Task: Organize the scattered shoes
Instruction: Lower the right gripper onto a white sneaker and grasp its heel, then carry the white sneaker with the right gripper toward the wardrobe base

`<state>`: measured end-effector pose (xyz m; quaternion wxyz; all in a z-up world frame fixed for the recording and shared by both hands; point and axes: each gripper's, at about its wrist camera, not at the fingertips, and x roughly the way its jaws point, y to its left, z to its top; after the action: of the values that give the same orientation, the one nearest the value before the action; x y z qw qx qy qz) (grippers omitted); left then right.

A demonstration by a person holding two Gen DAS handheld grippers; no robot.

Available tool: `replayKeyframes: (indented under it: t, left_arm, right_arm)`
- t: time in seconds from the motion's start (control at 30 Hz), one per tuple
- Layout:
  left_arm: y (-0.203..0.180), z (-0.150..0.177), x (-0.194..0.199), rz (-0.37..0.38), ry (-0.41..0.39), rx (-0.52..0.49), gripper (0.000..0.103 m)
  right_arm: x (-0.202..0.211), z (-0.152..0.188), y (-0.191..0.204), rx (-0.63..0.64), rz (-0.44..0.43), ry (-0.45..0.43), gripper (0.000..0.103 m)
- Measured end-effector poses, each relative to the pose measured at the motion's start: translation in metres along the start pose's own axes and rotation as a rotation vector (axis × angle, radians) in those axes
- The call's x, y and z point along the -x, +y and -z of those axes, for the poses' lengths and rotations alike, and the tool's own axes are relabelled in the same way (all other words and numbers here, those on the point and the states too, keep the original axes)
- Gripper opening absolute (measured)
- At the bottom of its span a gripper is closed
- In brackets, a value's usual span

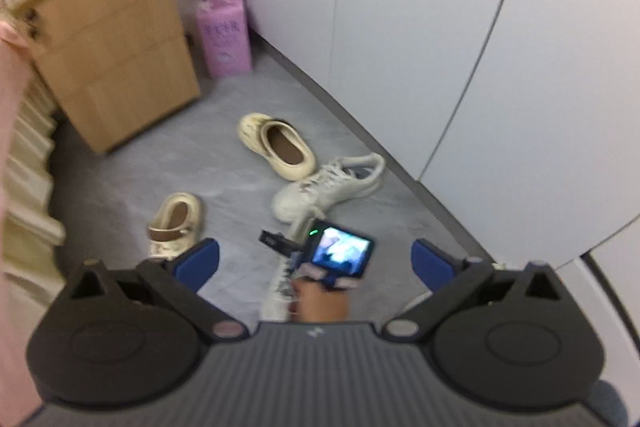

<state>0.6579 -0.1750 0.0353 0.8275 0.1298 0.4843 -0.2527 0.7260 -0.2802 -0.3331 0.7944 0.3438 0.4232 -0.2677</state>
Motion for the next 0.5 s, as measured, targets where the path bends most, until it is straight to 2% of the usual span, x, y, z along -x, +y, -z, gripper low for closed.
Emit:
replayKeyframes:
  t: [0.1, 0.13, 0.2, 0.27, 0.33, 0.4, 0.5]
  left_arm:
    - [0.002, -0.023, -0.019, 0.057, 0.022, 0.0, 0.103]
    - [0.001, -0.028, -0.021, 0.074, 0.009, -0.012, 0.103]
    - [0.0, -0.039, -0.025, 0.101, -0.018, -0.043, 0.103]
    - [-0.004, -0.042, -0.029, 0.094, -0.045, -0.105, 0.103]
    - [-0.009, -0.037, -0.036, 0.078, -0.036, -0.166, 0.103]
    - [-0.01, -0.031, -0.041, 0.1, -0.002, -0.198, 0.103]
    - [-0.002, -0.018, -0.037, 0.126, 0.024, -0.21, 0.103]
  right_arm:
    - [-0.019, 0.008, -0.001, -0.007, 0.055, -0.05, 0.103]
    - [-0.022, 0.01, 0.0, 0.003, 0.054, -0.061, 0.103]
    - [-0.029, 0.012, 0.009, 0.084, -0.008, -0.081, 0.103]
    - [-0.04, 0.013, 0.014, 0.141, 0.027, -0.047, 0.103]
    - [-0.06, 0.016, 0.027, 0.225, 0.162, 0.027, 0.1]
    - [-0.067, 0.019, 0.023, 0.207, 0.172, 0.042, 0.094]
    - [-0.07, 0.019, 0.014, 0.154, 0.135, 0.043, 0.092]
